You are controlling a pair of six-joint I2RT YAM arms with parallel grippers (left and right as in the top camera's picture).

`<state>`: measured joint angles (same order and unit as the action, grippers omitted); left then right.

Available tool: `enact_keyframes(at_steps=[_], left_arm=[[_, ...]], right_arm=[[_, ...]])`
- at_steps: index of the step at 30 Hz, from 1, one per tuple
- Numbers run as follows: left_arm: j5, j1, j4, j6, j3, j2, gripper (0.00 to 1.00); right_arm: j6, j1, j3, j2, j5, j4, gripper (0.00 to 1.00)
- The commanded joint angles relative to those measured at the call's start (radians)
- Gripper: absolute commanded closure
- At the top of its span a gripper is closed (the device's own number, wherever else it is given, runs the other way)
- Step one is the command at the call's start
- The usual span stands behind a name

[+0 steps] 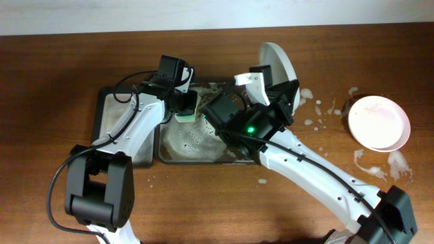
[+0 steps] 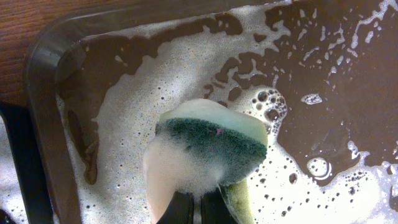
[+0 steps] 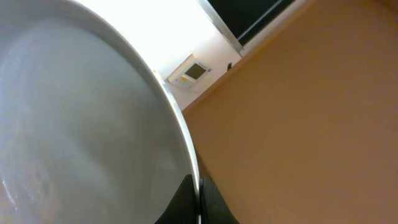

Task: Clean dirty plates on tray and stack at the side
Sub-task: 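Lift the white plate upright with the right gripper, raising the left gripper away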

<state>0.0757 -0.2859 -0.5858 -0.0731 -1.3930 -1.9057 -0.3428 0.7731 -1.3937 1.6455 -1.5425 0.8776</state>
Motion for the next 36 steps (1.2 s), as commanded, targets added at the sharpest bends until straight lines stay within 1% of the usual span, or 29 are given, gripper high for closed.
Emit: enact_keyframes(at_steps=[1, 3, 16, 17, 20, 21, 22, 23, 24, 25, 26, 27, 30, 31, 34, 36], left_arm=[[0.014, 0.0, 0.001, -0.01, 0.002, -0.008, 1.0], [0.014, 0.0, 0.001, -0.01, 0.002, -0.008, 1.0], [0.014, 0.0, 0.002, -0.01, 0.002, -0.008, 1.0], [0.014, 0.0, 0.002, -0.01, 0.002, -0.008, 1.0], [0.014, 0.0, 0.001, -0.01, 0.002, -0.008, 1.0], [0.014, 0.0, 0.002, -0.01, 0.002, -0.008, 1.0], [0.014, 0.0, 0.002, -0.01, 0.002, -0.008, 1.0], [0.014, 0.0, 0.002, -0.01, 0.002, -0.008, 1.0], [0.014, 0.0, 0.002, -0.01, 0.002, -0.008, 1.0], [0.014, 0.0, 0.002, -0.01, 0.002, -0.008, 1.0], [0.014, 0.0, 0.002, -0.01, 0.002, -0.008, 1.0], [0.014, 0.0, 0.002, -0.01, 0.002, -0.008, 1.0], [0.014, 0.0, 0.001, -0.01, 0.002, -0.008, 1.0], [0.014, 0.0, 0.002, -0.01, 0.002, -0.008, 1.0], [0.014, 0.0, 0.002, -0.01, 0.002, -0.008, 1.0], [0.014, 0.0, 0.002, -0.01, 0.002, -0.008, 1.0]], right_arm=[[0.212, 0.019, -0.001, -0.002, -0.049, -0.106, 0.96], [0.261, 0.019, -0.001, -0.002, -0.049, -0.146, 0.96], [0.261, 0.019, -0.001, -0.002, -0.041, -0.146, 0.96], [0.261, 0.019, -0.001, -0.002, -0.018, -0.146, 0.96], [0.26, 0.019, -0.001, -0.002, 0.182, -0.137, 0.96], [0.26, 0.009, -0.001, -0.006, 0.17, -0.14, 0.96], [0.237, -0.003, -0.001, -0.013, 0.217, -0.143, 0.96], [0.234, 0.0, -0.001, -0.013, 0.321, -0.126, 0.96], [0.209, -0.003, -0.001, -0.013, 0.304, -0.106, 0.96], [0.177, -0.008, -0.001, -0.014, 0.346, -0.11, 0.96], [0.178, -0.002, -0.001, -0.014, 0.41, -0.099, 0.96], [0.176, -0.005, -0.001, -0.014, 0.41, -0.064, 0.96], [0.149, -0.021, 0.003, -0.001, 0.499, -0.05, 0.96], [0.124, -0.055, 0.006, 0.016, 0.5, -0.056, 0.96], [0.123, -0.163, 0.006, 0.12, 0.5, -0.096, 0.96], [0.116, -0.206, 0.006, 0.178, 0.5, -0.123, 0.96]])
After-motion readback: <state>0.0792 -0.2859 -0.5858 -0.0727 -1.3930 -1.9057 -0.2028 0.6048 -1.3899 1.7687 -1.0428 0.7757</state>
